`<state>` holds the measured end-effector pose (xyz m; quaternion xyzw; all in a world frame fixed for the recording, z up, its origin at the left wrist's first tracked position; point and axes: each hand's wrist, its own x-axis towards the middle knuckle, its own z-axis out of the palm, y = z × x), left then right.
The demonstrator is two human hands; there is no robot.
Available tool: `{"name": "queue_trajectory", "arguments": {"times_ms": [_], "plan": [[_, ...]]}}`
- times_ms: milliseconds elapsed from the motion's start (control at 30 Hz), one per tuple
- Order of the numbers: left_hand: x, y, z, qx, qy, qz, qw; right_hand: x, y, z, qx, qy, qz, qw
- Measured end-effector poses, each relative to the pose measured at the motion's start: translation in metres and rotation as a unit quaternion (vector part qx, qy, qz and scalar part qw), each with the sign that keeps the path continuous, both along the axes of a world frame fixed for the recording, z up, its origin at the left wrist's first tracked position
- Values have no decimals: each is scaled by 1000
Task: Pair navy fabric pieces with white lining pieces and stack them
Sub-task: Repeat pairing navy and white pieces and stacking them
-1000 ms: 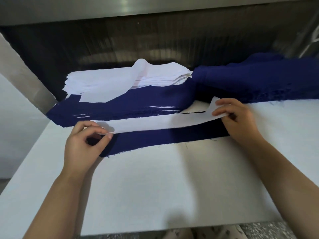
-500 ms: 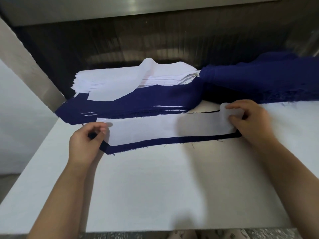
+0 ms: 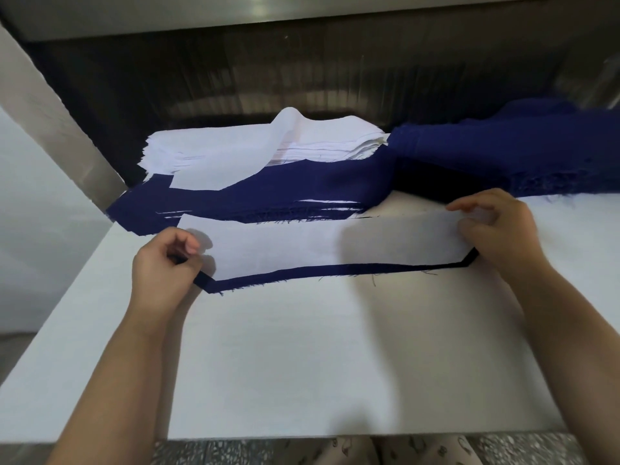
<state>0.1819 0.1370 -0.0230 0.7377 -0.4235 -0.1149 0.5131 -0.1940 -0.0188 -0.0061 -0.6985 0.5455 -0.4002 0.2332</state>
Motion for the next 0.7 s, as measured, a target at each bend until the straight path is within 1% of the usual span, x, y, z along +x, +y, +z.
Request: {"name": "queue_trajectory", "arguments": {"times_ms": [100,200,267,367,500,700], "plan": [[0,0,-1,-7,-12,-9,1000,-1,1,-1,-9,5,12,1000],[-2,0,-1,-25,2,-24,999,-2,1,-1,-21,40,39,998],[-3,0,-2,-21,3,-45,999,-2,1,0,-25,52,54,997],[0,-1,-6,-15,35,-74,997,-3,1,0,-27,54,52,997],[4,-1,-9,-19,65,-78,995,-3,2,2,-36,54,57,996],[0,0,-5,-1,9,-67,998,-5,3,4,-38,100,78,991]]}}
